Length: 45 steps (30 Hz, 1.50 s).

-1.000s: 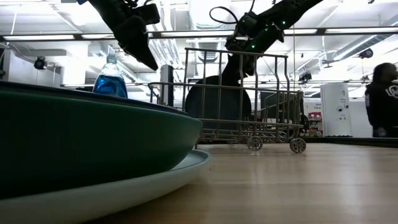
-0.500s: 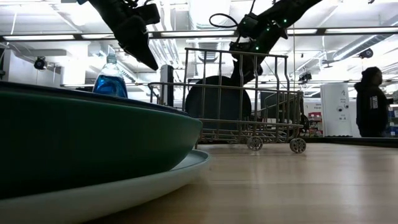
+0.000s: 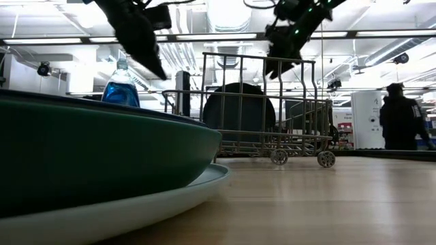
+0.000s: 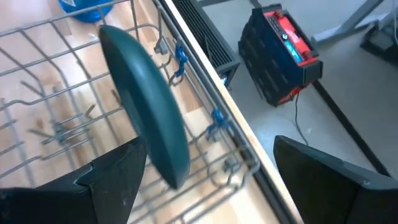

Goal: Sort dishes
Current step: Put the blue plate into the gray dishwasher rack, then put the white patterned plate into the gray dishwasher rack

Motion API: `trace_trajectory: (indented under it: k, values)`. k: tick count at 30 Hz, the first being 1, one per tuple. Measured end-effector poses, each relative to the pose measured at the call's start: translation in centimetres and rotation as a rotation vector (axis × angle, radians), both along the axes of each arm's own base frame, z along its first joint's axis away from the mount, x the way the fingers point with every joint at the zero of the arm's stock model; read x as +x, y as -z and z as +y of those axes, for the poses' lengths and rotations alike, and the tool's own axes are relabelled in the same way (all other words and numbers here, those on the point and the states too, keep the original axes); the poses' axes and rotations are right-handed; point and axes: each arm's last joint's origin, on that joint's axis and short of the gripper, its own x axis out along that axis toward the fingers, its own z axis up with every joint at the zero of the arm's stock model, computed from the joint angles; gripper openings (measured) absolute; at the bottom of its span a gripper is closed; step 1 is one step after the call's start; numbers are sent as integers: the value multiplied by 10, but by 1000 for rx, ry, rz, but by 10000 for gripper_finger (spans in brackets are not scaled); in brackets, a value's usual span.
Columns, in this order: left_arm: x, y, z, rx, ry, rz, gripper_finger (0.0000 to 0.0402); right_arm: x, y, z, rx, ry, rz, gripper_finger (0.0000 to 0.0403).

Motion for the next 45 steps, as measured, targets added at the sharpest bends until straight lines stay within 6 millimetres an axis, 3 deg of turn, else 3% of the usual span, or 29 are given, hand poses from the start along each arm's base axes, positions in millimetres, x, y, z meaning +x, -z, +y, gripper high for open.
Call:
trace_trajectory:
  k: [9, 18, 24, 33, 39, 45]
  values:
    - [-15, 3, -30, -84, 34, 120, 155, -28, -31, 43, 35, 44, -100, 341]
    - [-36, -14, -78, -205, 130, 53, 155, -32, -22, 107, 177, -50, -132, 340]
    - [-42, -9, -123, -283, 183, 78, 155, -30, -15, 155, 243, -88, -139, 340]
    - [-52, 15, -185, -250, 305, 191, 155, -27, 5, 232, 348, -14, -150, 340]
    - [-56, 30, -207, -205, 383, 260, 155, -19, 30, 274, 448, 105, -164, 340]
    - [-63, 38, -221, -158, 490, 306, 155, 3, 61, 310, 543, 184, -136, 340]
